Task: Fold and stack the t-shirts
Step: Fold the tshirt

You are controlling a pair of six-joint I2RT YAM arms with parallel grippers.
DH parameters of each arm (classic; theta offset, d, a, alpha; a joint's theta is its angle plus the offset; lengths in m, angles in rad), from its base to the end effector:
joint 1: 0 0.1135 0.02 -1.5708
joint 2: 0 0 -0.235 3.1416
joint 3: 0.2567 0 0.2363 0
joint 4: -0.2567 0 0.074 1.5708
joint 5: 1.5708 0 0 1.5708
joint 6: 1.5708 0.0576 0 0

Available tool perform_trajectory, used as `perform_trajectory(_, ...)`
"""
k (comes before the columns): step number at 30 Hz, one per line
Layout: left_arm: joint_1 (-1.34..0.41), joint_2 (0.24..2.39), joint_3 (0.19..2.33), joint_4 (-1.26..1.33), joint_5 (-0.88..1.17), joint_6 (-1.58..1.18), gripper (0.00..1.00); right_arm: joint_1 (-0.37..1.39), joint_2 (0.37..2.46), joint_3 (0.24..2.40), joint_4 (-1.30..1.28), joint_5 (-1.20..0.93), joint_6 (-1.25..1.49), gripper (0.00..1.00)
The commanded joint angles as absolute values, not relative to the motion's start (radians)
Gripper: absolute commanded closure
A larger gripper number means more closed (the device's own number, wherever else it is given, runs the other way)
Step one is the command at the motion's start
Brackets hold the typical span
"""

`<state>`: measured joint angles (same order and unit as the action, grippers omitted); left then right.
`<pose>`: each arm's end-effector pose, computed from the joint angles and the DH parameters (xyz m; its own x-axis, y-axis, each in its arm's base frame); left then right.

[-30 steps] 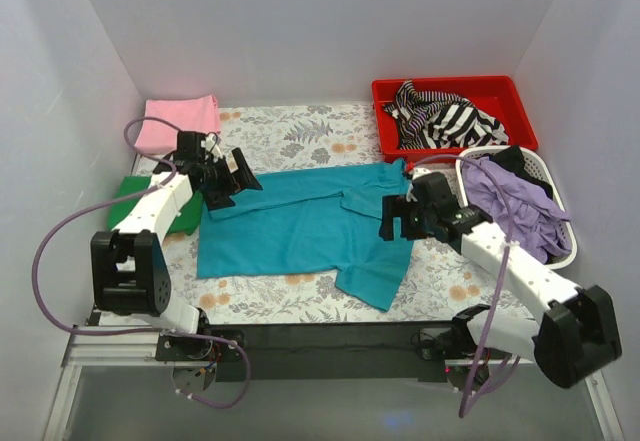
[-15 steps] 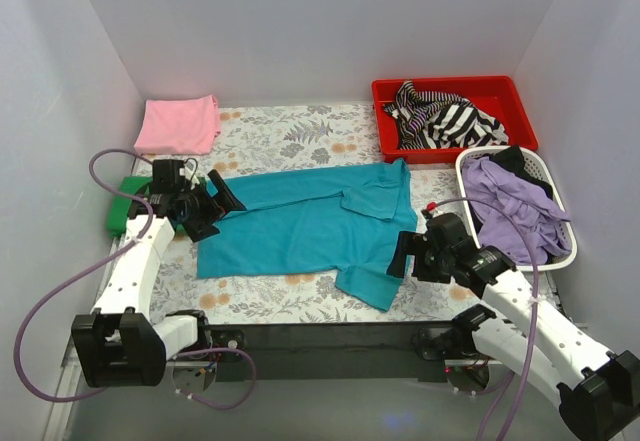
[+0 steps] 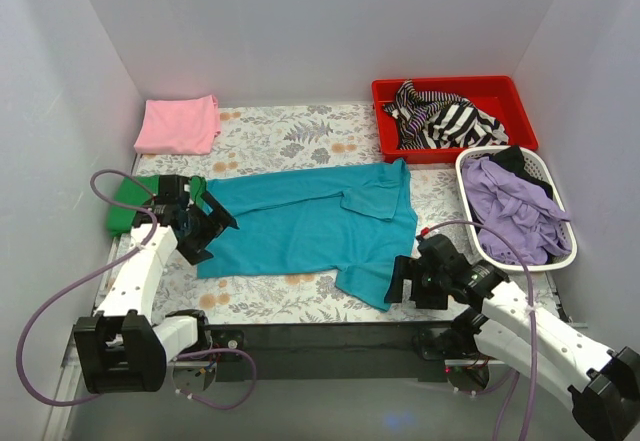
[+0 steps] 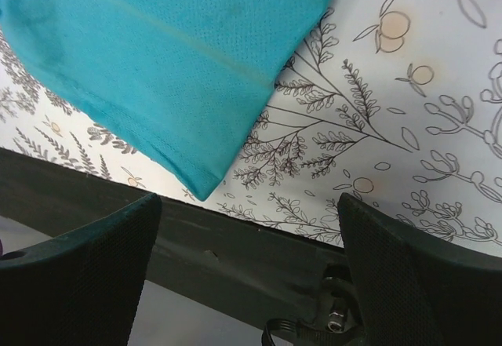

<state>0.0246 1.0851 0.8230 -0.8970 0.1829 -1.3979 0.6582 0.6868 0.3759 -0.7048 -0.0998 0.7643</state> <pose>0.1991 -0.0056 0.2003 -0.2055 -0.9740 0.0954 -0.8941 0.1472 -0.4229 0.1100 0.0923 0.1381 -0.9353 0.1473 -0.3218 -0.0041 0.9048 0.4258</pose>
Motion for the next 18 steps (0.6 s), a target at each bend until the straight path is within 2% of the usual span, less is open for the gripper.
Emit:
perform_trajectory(1, 0.029, 1.115, 0.761, -0.937, 0.072, -1.448, 0.02, 0.704, 0.735, 0.365, -0.647, -0.107, 0.796, 0.02)
perform_trajectory(8, 0.015, 1.170, 0.707, -0.899, 0.081, -1.512, 0.02, 0.738, 0.843, 0.406, -0.575, -0.041, 0.770, 0.02)
perform_trajectory(10, 0.014, 1.148, 0.678, -0.884, 0.159, -1.583, 0.02, 0.739, 0.865, 0.419, -0.555, -0.048, 0.753, 0.01)
perform_trajectory(16, -0.040, 1.025, 0.598, -0.929, -0.033, -1.750, 0.02, 0.739, 0.896, 0.462, -0.534, -0.012, 0.680, 0.02)
perform_trajectory(18, -0.041, 1.009, 0.585, -0.931, -0.037, -1.770, 0.02, 0.739, 0.905, 0.451, -0.497, -0.012, 0.666, 0.02)
